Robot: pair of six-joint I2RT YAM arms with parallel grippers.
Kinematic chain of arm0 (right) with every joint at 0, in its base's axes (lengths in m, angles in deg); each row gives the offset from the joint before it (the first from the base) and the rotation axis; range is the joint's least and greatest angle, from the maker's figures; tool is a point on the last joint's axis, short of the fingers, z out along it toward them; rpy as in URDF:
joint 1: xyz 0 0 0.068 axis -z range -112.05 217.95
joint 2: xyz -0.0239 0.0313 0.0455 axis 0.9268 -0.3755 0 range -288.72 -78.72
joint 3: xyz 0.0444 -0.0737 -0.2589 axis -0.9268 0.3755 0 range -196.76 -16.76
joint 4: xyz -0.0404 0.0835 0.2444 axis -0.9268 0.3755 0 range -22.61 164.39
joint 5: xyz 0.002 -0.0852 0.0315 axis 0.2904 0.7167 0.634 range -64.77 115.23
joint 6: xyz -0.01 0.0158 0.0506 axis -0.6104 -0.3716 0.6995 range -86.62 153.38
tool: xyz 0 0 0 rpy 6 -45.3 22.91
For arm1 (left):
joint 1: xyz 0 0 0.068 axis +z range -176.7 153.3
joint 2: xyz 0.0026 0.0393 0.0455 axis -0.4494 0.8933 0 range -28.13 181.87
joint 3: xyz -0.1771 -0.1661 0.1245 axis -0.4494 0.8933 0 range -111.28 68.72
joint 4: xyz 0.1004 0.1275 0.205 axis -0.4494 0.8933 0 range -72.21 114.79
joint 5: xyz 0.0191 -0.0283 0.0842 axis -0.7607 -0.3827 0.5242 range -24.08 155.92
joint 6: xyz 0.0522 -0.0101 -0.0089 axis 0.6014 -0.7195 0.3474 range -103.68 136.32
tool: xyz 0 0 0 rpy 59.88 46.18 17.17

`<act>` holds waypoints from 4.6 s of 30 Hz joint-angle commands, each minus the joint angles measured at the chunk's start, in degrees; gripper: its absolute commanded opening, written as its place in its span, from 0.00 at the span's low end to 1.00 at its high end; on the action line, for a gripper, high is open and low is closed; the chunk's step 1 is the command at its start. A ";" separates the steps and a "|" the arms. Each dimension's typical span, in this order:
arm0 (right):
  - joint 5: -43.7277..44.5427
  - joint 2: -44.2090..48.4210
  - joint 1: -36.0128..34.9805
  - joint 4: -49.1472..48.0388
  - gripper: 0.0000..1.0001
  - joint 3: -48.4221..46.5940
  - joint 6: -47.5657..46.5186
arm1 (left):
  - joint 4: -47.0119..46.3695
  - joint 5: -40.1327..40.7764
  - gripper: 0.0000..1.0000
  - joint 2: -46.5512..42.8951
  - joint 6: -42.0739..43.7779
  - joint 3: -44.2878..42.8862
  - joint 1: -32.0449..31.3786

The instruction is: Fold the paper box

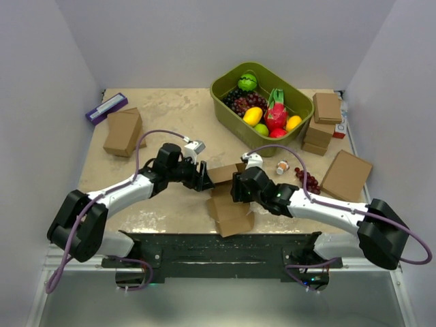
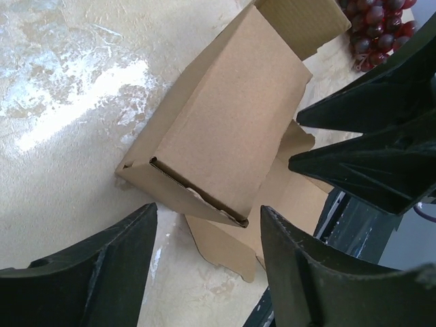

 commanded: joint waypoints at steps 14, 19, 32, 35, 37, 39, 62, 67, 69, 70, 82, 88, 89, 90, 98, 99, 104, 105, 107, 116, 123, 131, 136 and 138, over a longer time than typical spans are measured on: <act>0.04 1.50 5.95 -8.62 0.61 0.47 -13.50 | -7.45 0.42 0.79 -2.48 -4.43 -0.69 2.05; -0.67 -1.31 7.35 -10.19 0.61 -0.33 -15.26 | -6.92 0.25 0.75 0.94 -3.99 -1.40 2.58; -3.04 -9.40 10.25 -18.20 0.63 0.55 -16.40 | -6.92 -1.07 0.59 5.43 -1.70 -3.07 2.93; -3.04 -11.77 10.43 -21.09 0.63 1.25 -16.84 | -6.92 -1.16 0.56 5.78 -1.44 -3.16 2.93; -2.96 -13.35 10.52 -23.73 0.63 1.61 -17.02 | -6.83 -1.34 0.56 6.13 -1.35 -3.33 2.93; -2.78 -14.23 10.69 -26.01 0.63 1.96 -17.28 | -6.75 -1.42 0.55 6.40 -1.18 -3.42 3.02; -6.82 -13.45 8.15 -41.40 0.55 7.67 -21.33 | -5.60 -1.16 0.54 6.67 -0.47 -4.12 3.46; -7.26 -15.28 6.48 -41.23 0.55 6.97 -21.42 | -5.60 -1.16 0.54 6.93 -0.47 -4.12 3.54; -7.35 -16.08 5.60 -41.40 0.54 6.79 -21.24 | -5.60 -1.16 0.54 6.84 -0.47 -4.12 3.46; -7.44 -16.52 5.25 -41.40 0.54 6.53 -21.06 | -5.60 -1.16 0.54 6.93 -0.56 -4.12 3.46; -6.21 -12.49 3.57 -35.18 0.67 5.91 -17.38 | -2.71 1.38 0.54 6.31 1.55 -5.62 3.81; -7.35 -2.47 2.87 -22.26 0.74 6.18 -13.33 | -1.65 2.36 0.53 5.78 3.13 -6.15 4.34; -7.61 -1.59 2.78 -19.11 0.72 6.27 -12.72 | -1.91 2.18 0.53 5.78 3.05 -6.06 4.34; -7.70 -0.80 2.78 -17.60 0.70 6.35 -11.67 | -1.91 1.92 0.53 5.78 2.96 -6.06 4.34; -6.83 3.52 0.32 -7.06 0.43 6.01 -8.14 | -2.26 1.39 0.51 5.61 2.87 -5.88 4.34; -6.47 3.34 0.23 -6.34 0.40 5.74 -7.79 | -2.26 1.30 0.51 5.61 2.87 -5.88 4.34; -2.61 1.24 0.06 -4.94 0.33 5.21 -7.00 | -2.44 1.04 0.50 5.43 2.87 -5.79 4.34; -1.56 -0.07 0.06 -4.23 0.33 4.95 -5.78 | -2.44 1.04 0.51 5.52 2.87 -5.79 4.34; 2.03 -1.40 0.06 -1.17 0.31 3.81 -3.76 | -2.35 1.04 0.51 5.35 2.96 -5.88 4.34; 5.75 -11.77 0.06 2.63 0.25 2.14 3.19 | -2.35 0.95 0.50 5.35 3.13 -5.88 4.34; 4.08 -12.04 0.06 1.75 0.26 1.35 2.76 | -2.26 0.95 0.50 5.52 3.13 -5.88 4.34; 5.83 3.23 0.06 11.15 0.63 -3.31 1.88 | -1.91 1.48 0.50 5.26 3.40 -6.06 4.34; 10.23 4.22 1.72 14.58 0.70 -5.69 1.35 | -2.00 1.39 0.50 5.17 3.40 -6.06 4.34; 11.02 2.65 2.51 13.53 0.69 -5.51 0.65 | -2.00 1.39 0.50 5.08 3.40 -6.06 4.34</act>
